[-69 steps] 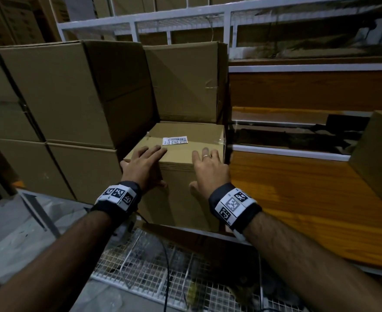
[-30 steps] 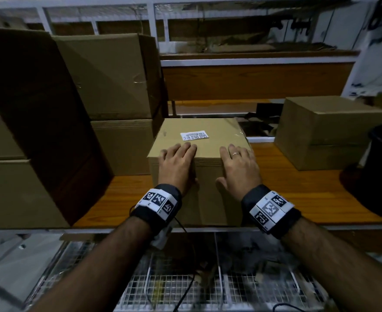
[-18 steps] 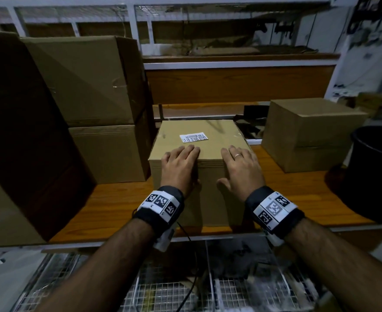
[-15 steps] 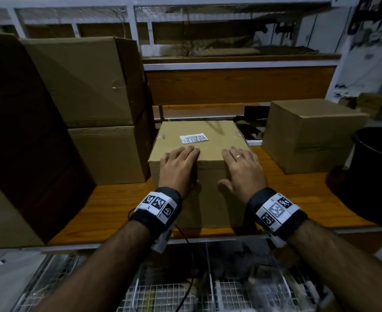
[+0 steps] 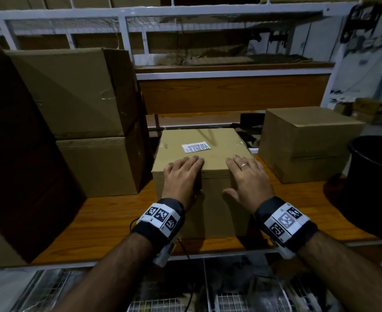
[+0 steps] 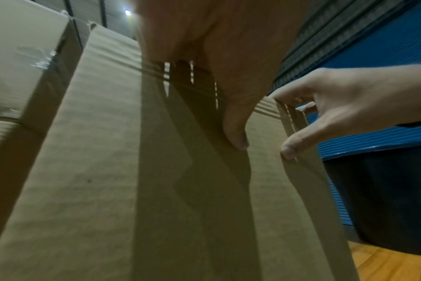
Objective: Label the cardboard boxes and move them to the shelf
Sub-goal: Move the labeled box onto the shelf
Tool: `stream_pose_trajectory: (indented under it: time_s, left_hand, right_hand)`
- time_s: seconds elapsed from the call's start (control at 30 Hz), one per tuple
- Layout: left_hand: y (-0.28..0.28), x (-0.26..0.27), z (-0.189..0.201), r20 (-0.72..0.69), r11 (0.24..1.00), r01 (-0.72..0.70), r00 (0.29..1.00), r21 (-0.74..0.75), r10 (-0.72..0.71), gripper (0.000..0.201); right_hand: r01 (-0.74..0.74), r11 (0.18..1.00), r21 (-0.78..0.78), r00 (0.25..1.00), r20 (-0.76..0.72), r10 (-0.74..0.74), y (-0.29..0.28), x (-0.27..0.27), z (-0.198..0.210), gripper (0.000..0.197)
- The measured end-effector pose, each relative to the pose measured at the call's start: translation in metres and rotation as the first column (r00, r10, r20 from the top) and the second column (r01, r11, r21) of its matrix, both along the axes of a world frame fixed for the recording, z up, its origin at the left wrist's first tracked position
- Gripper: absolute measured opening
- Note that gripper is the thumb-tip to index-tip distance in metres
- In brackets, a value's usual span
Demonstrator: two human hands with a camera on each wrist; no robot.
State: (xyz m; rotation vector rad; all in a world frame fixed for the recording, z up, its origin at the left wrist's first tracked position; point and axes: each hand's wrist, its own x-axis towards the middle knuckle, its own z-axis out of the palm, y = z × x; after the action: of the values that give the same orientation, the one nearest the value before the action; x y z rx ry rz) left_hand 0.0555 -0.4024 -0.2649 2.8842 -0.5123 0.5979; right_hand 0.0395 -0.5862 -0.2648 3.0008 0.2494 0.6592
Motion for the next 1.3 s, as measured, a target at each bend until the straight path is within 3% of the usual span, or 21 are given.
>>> stream_pose_trajectory:
  time_s: [0.27, 0.43, 0.67, 0.8, 1.0, 1.17, 1.3]
  left_hand:
    - [-0.024, -0.002, 0.002, -0.007, 0.999, -0.029, 1.000, 0.021, 0.029, 0.083]
    - [-0.022, 0.000, 0.012, -0.010, 0.999, -0.017, 1.000, 0.048, 0.018, 0.071]
    - [-0.020, 0.004, 0.042, -0.067, 0.991, 0.048, 0.997, 0.123, -0.040, 0.044]
    - [-0.019, 0.000, 0.058, -0.153, 0.983, 0.081, 0.987, 0.165, -0.055, 0.040]
    - [-0.010, 0.002, 0.087, -0.358, 0.980, 0.140, 0.930, 0.139, -0.082, 0.059]
    - [0.016, 0.033, 0.098, -0.410, 0.975, 0.165, 0.908, 0.146, -0.092, 0.034]
    - [0.029, 0.065, 0.100, -0.390, 0.976, 0.126, 0.920, 0.178, -0.048, 0.032]
  right_hand:
    - [-0.024, 1.000, 0.007, 0.999, -0.024, 0.024, -0.024, 0.003, 0.003, 0.082]
    - [-0.091, 0.995, 0.052, 0.996, -0.021, 0.092, -0.031, 0.003, 0.010, 0.076]
    - [-0.222, 0.972, 0.072, 0.957, -0.178, 0.231, -0.041, 0.009, 0.044, 0.050]
    - [-0.290, 0.946, 0.146, 0.903, -0.287, 0.321, -0.053, 0.016, 0.069, 0.044]
    - [-0.357, 0.911, 0.208, 0.784, -0.464, 0.413, -0.062, 0.057, 0.105, 0.038]
    - [-0.364, 0.918, 0.159, 0.748, -0.538, 0.389, -0.050, 0.098, 0.123, 0.034]
    - [-0.353, 0.933, 0.074, 0.770, -0.543, 0.335, -0.033, 0.132, 0.124, 0.032]
